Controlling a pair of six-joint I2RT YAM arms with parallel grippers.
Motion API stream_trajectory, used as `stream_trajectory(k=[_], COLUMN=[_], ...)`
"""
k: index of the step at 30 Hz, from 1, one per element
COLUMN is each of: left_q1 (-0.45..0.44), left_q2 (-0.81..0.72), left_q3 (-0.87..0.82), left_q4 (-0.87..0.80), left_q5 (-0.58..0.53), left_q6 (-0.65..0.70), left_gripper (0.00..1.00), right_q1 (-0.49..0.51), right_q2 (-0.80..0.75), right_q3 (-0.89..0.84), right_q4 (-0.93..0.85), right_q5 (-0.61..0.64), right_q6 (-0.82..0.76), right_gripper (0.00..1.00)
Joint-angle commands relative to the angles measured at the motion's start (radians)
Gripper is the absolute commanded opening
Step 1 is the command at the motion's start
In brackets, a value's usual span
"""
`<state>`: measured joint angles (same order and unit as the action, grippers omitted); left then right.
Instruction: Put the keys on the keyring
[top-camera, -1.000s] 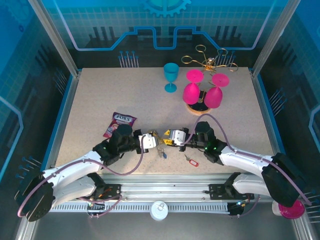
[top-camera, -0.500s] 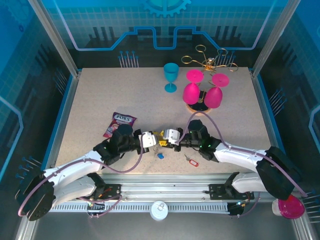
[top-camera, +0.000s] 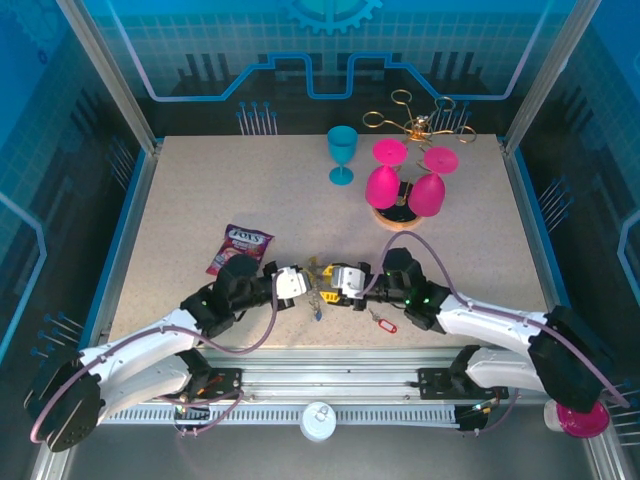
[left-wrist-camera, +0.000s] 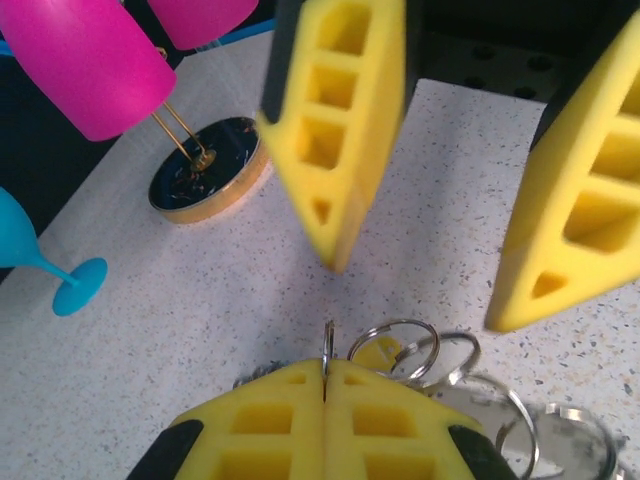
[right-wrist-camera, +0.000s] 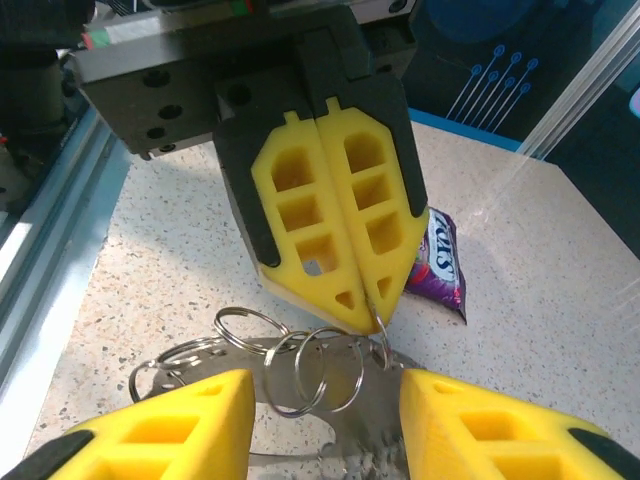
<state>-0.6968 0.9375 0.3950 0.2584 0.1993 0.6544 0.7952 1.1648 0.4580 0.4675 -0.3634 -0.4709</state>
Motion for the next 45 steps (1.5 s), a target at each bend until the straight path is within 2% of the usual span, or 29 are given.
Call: stream_trajectory(k=[1,5,9,17,21,27,32,38,45], left_q1=[-0.004,0.0,0.008,0.012,0.009,-0.007,-0.017,-0.03,-0.048], left_q2=[-0.026,-0.018,0.009,0.095,0.163,0.202,0.192,0.187,0.18], left_q3=[-0.012,0.009,0.097,0.138,0.117,0.117,0.136,0.123,0.05], left_q4=[0.073,0.106,0.036,-0.015,-0.012,-0.017,-0.095,-0.11,0.023], left_q5=[0.023,-0.031,-0.029,-0.047,-0.033,0.057,0.153,0.196,0.207], left_q6=[0.045,0.009,-0.061,-0.071,-0.075,-0.155,-0.294,-0.494,-0.55], left_gripper=[0.0,0.0,0.0,0.0,0.0,0.0,0.0,0.0,0.0], right_q1=[-0.039,-0.087,-0.124,-0.13,-0.126,-0.126,-0.116,-0.091,-0.074], right_q2=[-0.055,-0.071,-0.053,-0.019,0.006,-0.013,-0.087,-0.18,-0.194], right_q3=[-0.014,0.003,0.051,0.149,0.152,0.127,0.109,0.075,0.064], right_q4=[-0.004,-0.009,-0.04,-0.075,-0.098,-0.155,-0.32,-0.436,-0.502], right_q5=[-0.063,0.007,0.086,0.064,0.09,0.085,0.039,0.102,0.049], right_q6=[0.02,0.041,0.067,0.148,0.127,0.117,0.117,0.191,0.161], right_gripper=[0.4,0.33,0.31,0.32,0.32,0.32,0.31,0.31,0.27])
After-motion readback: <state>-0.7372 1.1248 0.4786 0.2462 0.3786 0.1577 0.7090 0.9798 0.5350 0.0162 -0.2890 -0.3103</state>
